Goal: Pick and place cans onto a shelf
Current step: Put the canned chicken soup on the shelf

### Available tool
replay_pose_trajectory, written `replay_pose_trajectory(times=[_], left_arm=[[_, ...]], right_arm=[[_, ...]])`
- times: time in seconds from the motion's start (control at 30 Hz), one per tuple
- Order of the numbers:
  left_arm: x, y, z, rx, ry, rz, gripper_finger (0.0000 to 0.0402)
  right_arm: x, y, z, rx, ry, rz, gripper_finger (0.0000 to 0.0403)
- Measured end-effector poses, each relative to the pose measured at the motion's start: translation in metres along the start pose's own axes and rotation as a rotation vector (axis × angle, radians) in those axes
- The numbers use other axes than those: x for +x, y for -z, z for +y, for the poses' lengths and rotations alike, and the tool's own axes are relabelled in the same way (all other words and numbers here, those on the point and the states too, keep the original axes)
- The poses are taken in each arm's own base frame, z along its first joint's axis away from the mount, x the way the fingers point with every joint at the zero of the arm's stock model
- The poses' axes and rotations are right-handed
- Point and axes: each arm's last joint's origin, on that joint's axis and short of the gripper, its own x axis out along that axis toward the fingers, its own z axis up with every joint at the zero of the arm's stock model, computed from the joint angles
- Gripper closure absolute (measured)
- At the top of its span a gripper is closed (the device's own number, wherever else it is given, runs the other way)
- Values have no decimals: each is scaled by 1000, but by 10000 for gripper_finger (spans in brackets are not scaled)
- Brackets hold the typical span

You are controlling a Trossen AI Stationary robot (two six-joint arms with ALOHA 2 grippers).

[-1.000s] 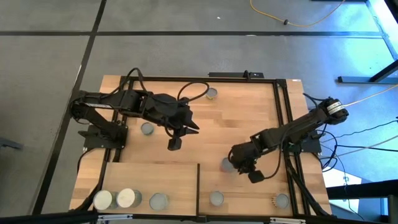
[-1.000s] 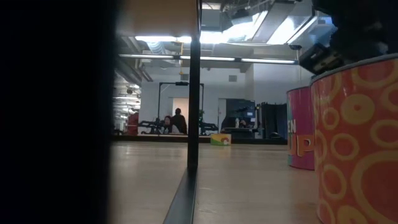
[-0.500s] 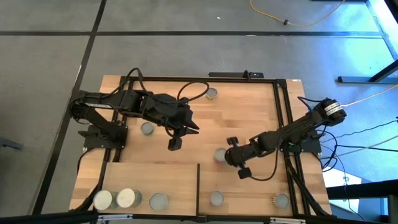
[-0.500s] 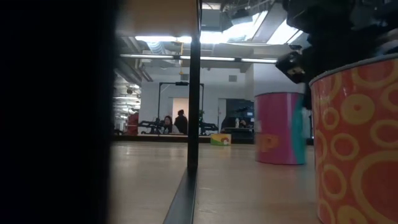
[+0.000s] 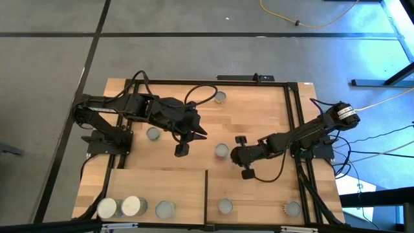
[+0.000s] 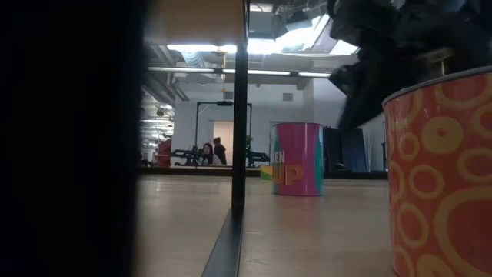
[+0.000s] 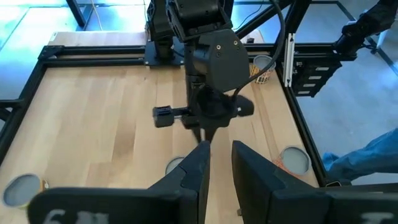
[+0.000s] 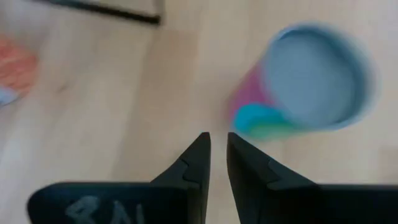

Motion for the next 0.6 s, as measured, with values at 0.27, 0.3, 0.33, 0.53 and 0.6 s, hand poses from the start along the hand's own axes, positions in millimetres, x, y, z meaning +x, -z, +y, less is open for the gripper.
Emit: replay_pose_trajectory(times=[0.27, 0.3, 0.33, 0.53, 0.6], left_arm=[[0, 0, -1, -1, 3, 1, 342], [0, 0, -2, 0, 5, 1, 342], [0, 0, -2, 1, 6, 1, 342], [0, 1, -7, 9, 20, 3, 342], [0, 1, -9, 12, 24, 4, 342]], right_arm=[[6, 6, 1, 93, -82, 76, 347], [10, 6, -1, 100, -78, 71, 347], [15, 5, -2, 106, -74, 65, 347], [39, 6, -14, 88, 21, 56, 347], [42, 4, -17, 63, 49, 28, 347]])
